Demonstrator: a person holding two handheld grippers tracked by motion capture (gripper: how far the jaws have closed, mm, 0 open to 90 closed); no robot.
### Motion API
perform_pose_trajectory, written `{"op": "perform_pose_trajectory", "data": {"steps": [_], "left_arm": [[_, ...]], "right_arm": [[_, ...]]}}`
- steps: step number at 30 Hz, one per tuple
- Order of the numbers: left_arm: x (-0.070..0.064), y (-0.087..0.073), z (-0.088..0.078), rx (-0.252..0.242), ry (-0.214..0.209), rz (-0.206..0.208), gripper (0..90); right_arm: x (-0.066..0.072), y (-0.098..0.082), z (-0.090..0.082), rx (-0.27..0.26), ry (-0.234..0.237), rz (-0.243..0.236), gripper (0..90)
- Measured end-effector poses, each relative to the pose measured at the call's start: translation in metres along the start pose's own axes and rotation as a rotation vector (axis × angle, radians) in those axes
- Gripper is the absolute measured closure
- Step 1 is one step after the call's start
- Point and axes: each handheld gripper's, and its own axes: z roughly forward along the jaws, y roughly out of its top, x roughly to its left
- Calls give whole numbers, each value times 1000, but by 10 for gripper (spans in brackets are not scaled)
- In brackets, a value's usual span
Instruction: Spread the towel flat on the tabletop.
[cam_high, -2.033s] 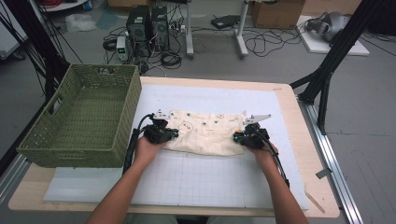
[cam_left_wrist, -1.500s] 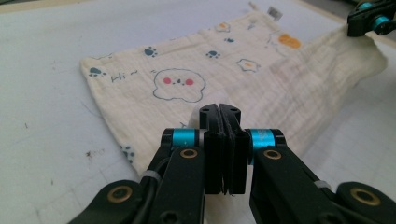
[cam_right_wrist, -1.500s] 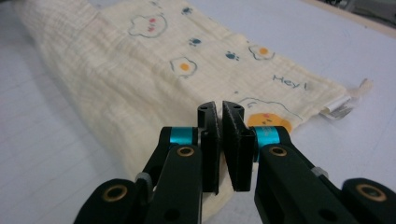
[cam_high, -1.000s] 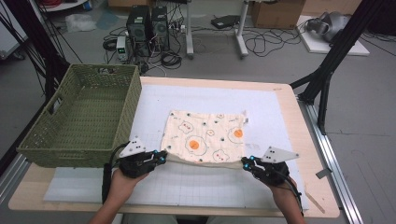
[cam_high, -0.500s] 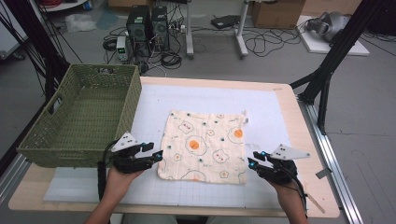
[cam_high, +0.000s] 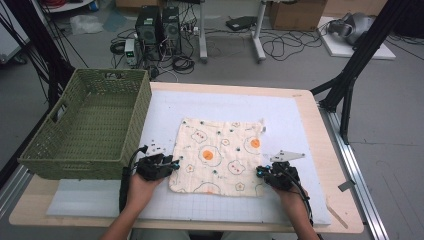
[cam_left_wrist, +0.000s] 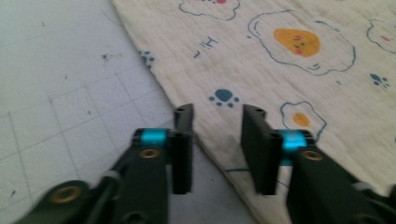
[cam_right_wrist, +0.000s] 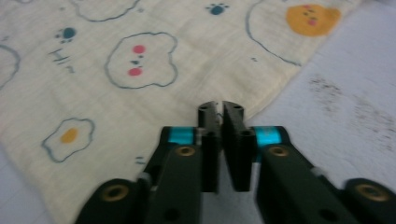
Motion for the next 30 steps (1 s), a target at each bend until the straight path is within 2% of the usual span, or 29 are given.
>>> {"op": "perform_pose_trajectory", "data": {"steps": [1,3,6,8,10,11,12,14,16,17,18,20,23,25,27,29,30], "left_arm": [[-2,0,0,2,-2,15,858],[-5,0,-2,17,9,20,869],[-8,-3,-7,27,9,0,869],[-11,-5,-10,36,-14,-26,866],[-13,-5,-12,32,-19,-39,811],[-12,-3,-12,20,-13,-41,730],[-8,0,-12,5,-3,-47,659],[2,10,-9,-22,1,-83,587],[13,18,-4,-66,14,-105,577],[18,22,0,-69,14,-118,572],[22,27,4,-72,10,-129,568],[29,35,11,-119,21,-144,565],[40,49,24,-162,29,-183,540],[46,56,34,-179,31,-207,529],[52,63,46,-156,42,-229,516],[54,66,55,-153,49,-262,510],[54,68,60,-149,56,-260,509]], "right_arm": [[1,0,0,-1,-3,-16,875],[0,0,-2,8,-6,-16,877],[-1,-1,-5,17,-38,-25,877],[-3,-3,-9,26,-53,-26,876],[-4,-5,-12,25,-49,-18,872],[-4,-5,-13,16,-48,-20,861],[-4,-5,-15,8,-44,-16,825],[-6,-3,-19,-32,-33,4,759],[-8,-2,-23,-68,-34,16,695],[-9,-2,-24,-78,-35,15,687],[-10,-2,-24,-84,-36,14,667],[-11,-3,-24,-94,-41,11,634],[-12,-3,-23,-108,-58,14,528],[-11,-3,-23,-120,-57,17,483],[-10,-2,-22,-121,-61,14,449],[-9,-1,-21,-121,-57,11,425],[-9,-1,-21,-122,-59,10,410]]}}
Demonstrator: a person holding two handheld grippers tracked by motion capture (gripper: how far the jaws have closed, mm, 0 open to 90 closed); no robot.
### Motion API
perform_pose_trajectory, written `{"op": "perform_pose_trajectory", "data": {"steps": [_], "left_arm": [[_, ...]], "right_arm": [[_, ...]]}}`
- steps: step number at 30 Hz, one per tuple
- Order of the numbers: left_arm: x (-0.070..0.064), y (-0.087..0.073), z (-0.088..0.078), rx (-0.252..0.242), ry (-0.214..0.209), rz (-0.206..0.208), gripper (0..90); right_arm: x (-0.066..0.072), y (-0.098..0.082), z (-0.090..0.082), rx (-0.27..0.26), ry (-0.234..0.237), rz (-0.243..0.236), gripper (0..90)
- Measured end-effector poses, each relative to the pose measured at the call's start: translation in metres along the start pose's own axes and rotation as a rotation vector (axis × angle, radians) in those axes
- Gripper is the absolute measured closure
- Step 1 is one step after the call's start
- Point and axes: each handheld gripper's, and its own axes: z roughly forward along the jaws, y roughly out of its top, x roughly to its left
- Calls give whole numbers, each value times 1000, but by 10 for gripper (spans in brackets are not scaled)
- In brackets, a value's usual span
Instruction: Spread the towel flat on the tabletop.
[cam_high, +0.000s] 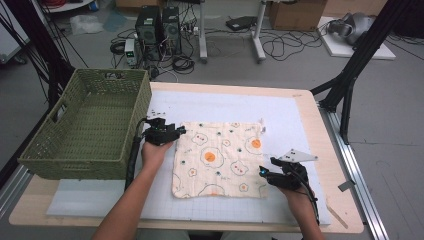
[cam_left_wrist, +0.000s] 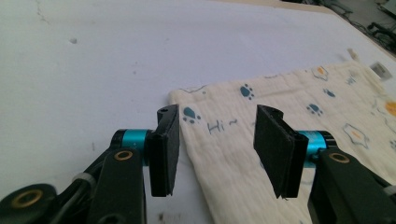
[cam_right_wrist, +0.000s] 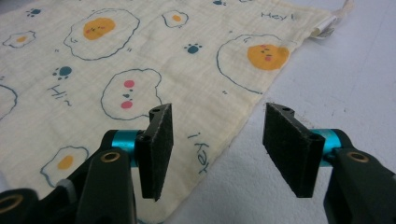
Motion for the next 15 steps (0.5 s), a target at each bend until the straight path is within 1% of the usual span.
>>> {"op": "perform_pose_trajectory", "data": {"steps": [3,5,6,7,8,9,10,11,12,13,14,15], "left_arm": [[-3,3,11,24,23,34,511],[-3,1,16,28,38,49,521],[-3,-1,19,45,47,50,524],[-3,-3,21,66,49,64,537],[-4,-4,22,75,54,75,559],[-5,-4,22,70,50,93,613],[-9,-4,22,73,47,120,677],[-10,-5,22,75,53,144,747],[-12,-5,22,80,78,162,850],[-11,-4,22,84,106,166,875],[-9,-4,22,85,132,156,881],[-5,-4,21,87,146,134,882]], "right_arm": [[0,0,0,-10,0,2,388],[-1,0,-1,-16,-3,7,375],[-2,0,-1,-20,-3,10,371],[-2,0,-1,-21,-5,9,369],[-2,0,-1,-22,-5,10,369],[-2,0,-1,-22,-6,9,368],[-3,0,-1,-22,-6,9,368],[-3,0,-1,-21,-6,7,367],[-3,0,-1,-21,-5,12,365],[-3,0,-1,-21,-5,12,364],[-3,0,-1,-22,-4,11,364],[-3,0,-1,-23,-4,7,364]]}}
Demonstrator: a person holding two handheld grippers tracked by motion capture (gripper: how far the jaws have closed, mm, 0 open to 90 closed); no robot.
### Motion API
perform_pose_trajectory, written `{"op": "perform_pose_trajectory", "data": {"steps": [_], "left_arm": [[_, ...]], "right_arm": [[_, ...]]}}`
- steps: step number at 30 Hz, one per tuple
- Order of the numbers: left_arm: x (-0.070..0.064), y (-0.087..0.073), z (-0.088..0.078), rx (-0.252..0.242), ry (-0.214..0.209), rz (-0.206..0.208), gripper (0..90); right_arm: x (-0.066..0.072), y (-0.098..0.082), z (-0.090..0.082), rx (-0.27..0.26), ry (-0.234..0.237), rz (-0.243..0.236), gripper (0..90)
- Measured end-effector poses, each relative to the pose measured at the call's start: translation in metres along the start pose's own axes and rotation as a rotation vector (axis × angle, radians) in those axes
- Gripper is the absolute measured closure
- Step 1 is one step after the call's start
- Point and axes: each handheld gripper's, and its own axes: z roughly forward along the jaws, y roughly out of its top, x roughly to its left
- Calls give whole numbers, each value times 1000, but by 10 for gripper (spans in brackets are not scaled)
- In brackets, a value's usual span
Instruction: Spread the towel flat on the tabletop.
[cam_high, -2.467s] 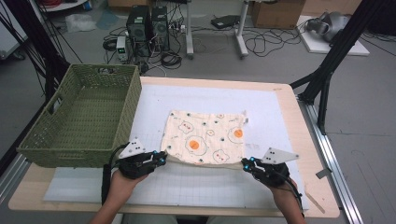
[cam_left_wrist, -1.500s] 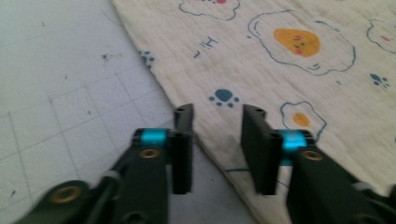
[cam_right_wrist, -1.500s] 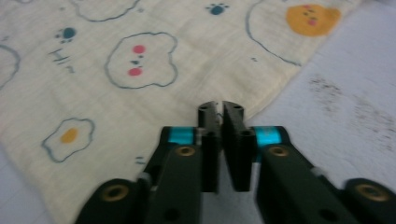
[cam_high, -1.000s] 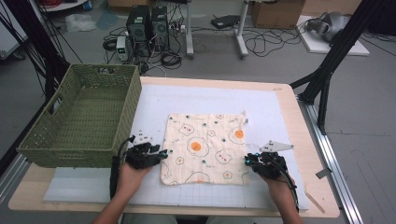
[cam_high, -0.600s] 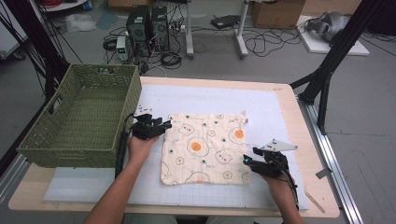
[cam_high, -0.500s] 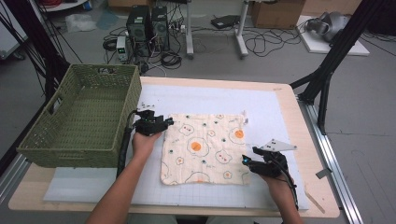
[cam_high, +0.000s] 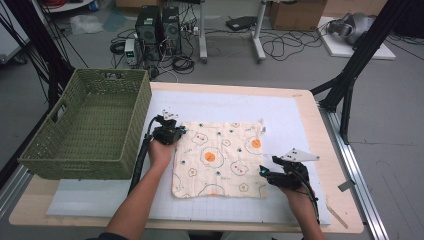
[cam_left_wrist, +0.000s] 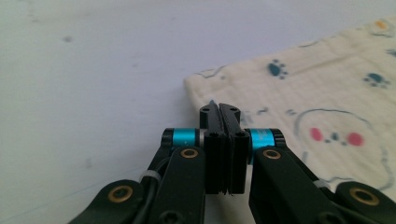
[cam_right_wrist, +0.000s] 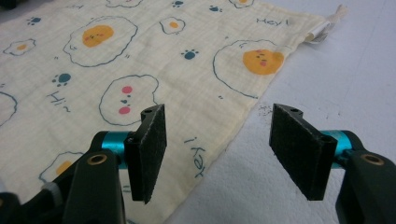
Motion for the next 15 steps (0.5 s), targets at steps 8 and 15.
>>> {"op": "perform_pose_trajectory", "data": {"steps": [8,15], "left_arm": [[14,-1,-8,2,-10,-31,675],[12,-3,-34,-83,-76,-19,444]], "right_arm": [[-3,-1,0,3,-13,9,362],[-9,1,12,32,-46,27,440]]}}
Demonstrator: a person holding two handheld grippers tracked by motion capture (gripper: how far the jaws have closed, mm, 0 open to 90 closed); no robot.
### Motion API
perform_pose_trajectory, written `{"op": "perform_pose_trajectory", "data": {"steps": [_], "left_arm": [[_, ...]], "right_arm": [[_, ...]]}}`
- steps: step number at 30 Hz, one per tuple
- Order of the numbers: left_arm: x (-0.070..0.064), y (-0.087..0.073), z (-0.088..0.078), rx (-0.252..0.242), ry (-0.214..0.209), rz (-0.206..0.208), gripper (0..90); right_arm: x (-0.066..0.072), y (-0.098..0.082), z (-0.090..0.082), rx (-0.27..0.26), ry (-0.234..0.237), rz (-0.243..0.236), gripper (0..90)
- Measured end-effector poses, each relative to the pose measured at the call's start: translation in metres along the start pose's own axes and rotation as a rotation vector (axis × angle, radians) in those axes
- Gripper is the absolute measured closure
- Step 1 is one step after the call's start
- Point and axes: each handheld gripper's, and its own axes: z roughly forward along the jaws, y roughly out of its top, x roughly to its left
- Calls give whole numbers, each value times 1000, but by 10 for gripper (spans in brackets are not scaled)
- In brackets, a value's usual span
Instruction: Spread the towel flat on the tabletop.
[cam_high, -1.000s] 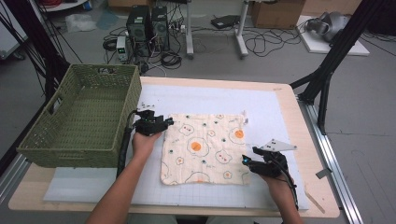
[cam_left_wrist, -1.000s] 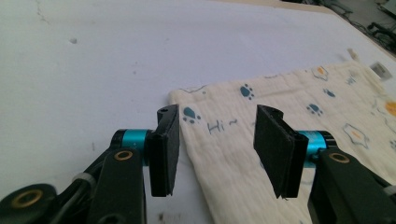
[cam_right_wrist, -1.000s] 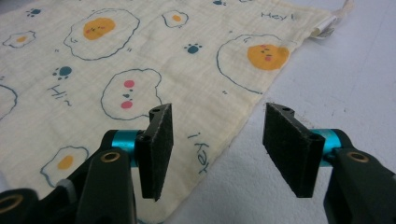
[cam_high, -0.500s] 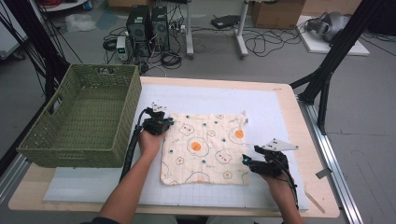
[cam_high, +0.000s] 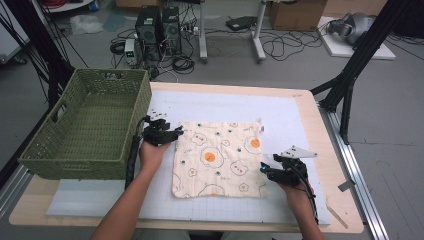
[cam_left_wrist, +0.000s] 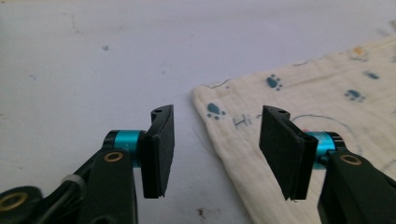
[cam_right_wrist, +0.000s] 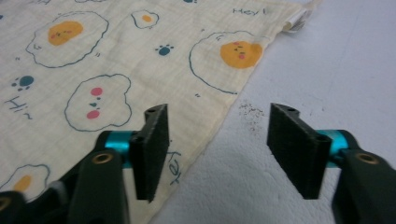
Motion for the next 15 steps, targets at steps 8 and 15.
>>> {"op": "perform_pose_trajectory", "data": {"steps": [8,15], "left_arm": [[-17,8,-26,-30,-92,62,400],[-18,-5,-31,-70,-114,60,314]], "right_arm": [[4,6,23,85,8,-59,830],[12,8,14,125,-57,-112,719]]}}
